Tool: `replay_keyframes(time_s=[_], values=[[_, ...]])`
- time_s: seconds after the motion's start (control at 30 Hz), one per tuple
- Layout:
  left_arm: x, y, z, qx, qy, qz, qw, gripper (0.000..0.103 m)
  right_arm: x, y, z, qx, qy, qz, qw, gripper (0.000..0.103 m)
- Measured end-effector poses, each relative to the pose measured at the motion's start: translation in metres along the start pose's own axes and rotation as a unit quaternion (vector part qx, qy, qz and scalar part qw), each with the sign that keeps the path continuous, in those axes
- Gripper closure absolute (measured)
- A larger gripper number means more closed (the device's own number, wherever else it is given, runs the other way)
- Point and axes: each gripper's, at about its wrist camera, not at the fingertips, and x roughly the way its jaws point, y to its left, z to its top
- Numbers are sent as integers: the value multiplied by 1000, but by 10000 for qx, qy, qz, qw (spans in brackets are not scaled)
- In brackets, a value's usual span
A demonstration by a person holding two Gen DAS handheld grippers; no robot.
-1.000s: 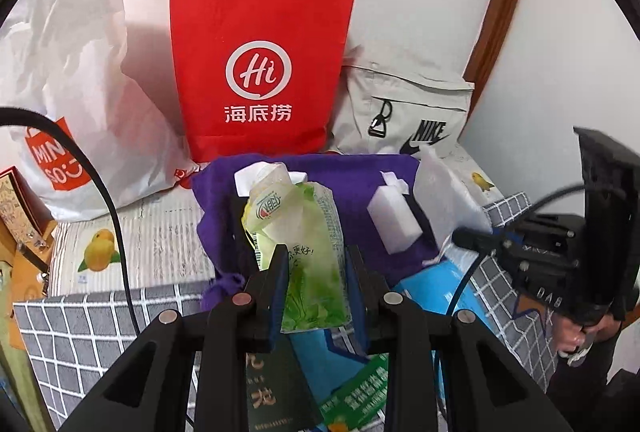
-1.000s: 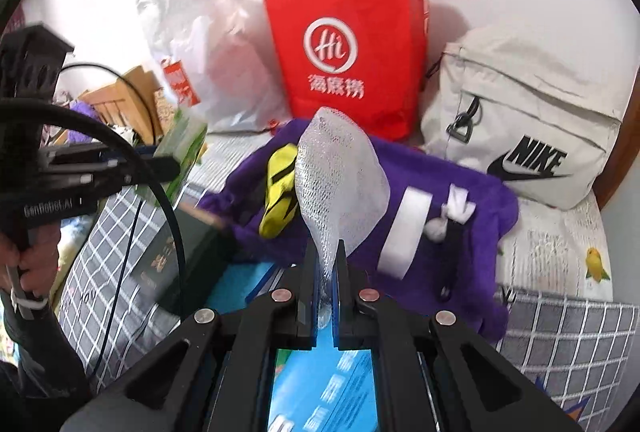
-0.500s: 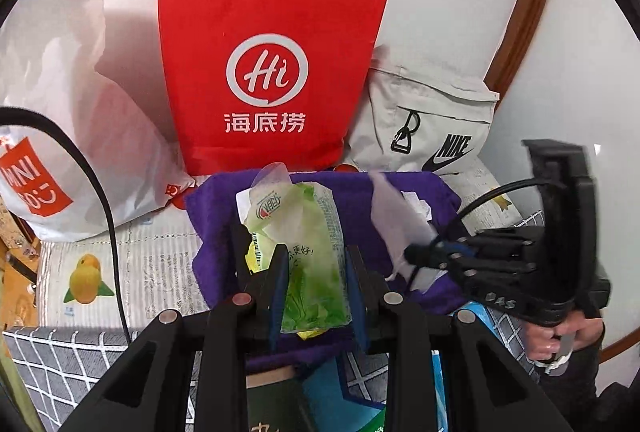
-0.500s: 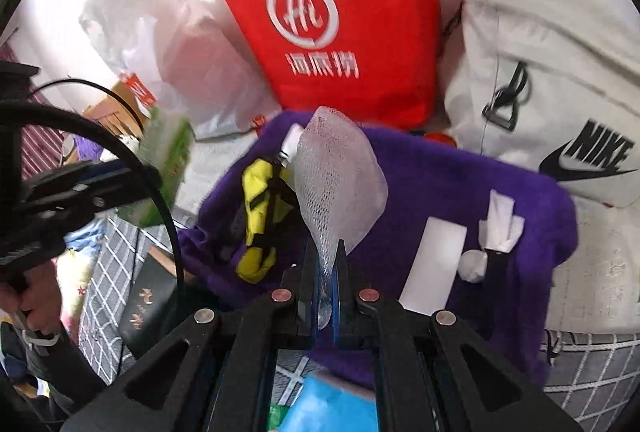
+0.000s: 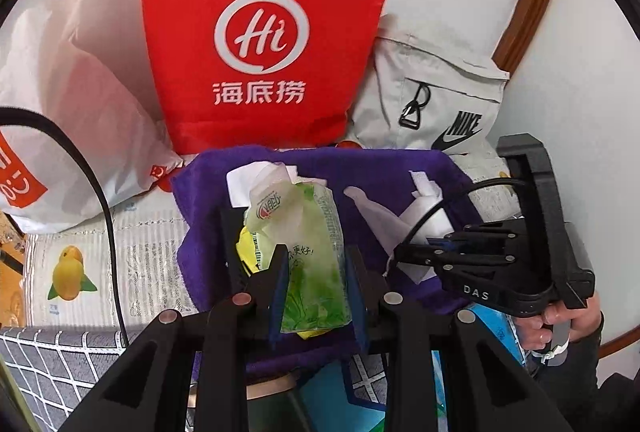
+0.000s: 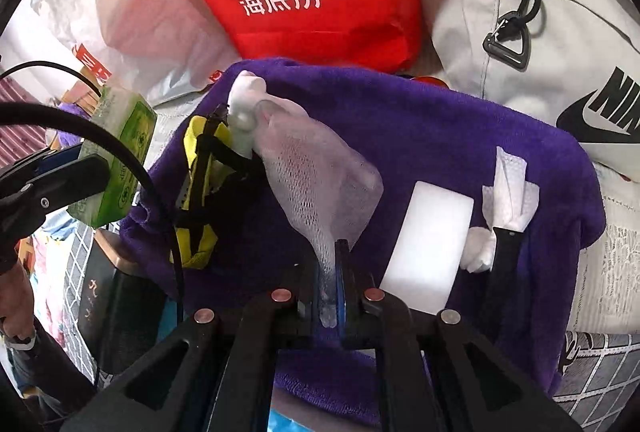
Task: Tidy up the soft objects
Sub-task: 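Release the mesh bag onto the towel with the right gripper while the left gripper lowers the pouch, then release the drink pouch onto the yellow bag and withdraw both grippers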
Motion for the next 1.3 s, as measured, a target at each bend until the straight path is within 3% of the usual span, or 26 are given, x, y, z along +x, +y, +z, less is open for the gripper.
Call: replay_keyframes(time_s=[0.07, 0.17, 0.23, 0.33, 0.53, 0.8, 1.0, 1.1, 1.17, 1.2, 1.3], values=[[3, 4, 0, -40, 44, 20, 10000, 77, 1, 1, 0, -77, 8, 29, 10000, 92], [9, 12, -1, -146, 125, 79, 9998, 77, 2, 4, 1, -215, 46, 166, 9996, 77], [15, 17, -1, -210, 210, 121, 9995, 77, 1, 8, 1, -289, 29, 285, 9992, 55], [23, 20, -2, -259, 327, 105, 9991, 77, -6, 16, -1, -488, -98, 315, 9983, 43], [36, 16, -4, -133, 540, 194, 9983, 77, -22, 15, 1, -465, -295, 235, 9982, 43], [48, 18, -6, -159, 790, 257, 9964, 76, -67, -7, 5, -224, -1013, -443, 9936, 43], [51, 16, -6, -143, 907, 290, 9954, 75, -91, -10, 2, -228, -1278, -454, 9905, 43], [51, 13, -6, -99, 987, 283, 9947, 67, -96, -2, 0, -338, -1343, -495, 9891, 43], [51, 11, -6, -107, 1083, 296, 9936, 55, -99, 3, -1, -405, -1383, -470, 9884, 43], [50, 10, -7, -100, 1141, 317, 9929, 44, -102, 8, -2, -469, -1403, -449, 9880, 43], [42, 3, -10, 72, 1197, 387, 9920, 41, -109, 19, -5, -614, -1479, -479, 9859, 43]])
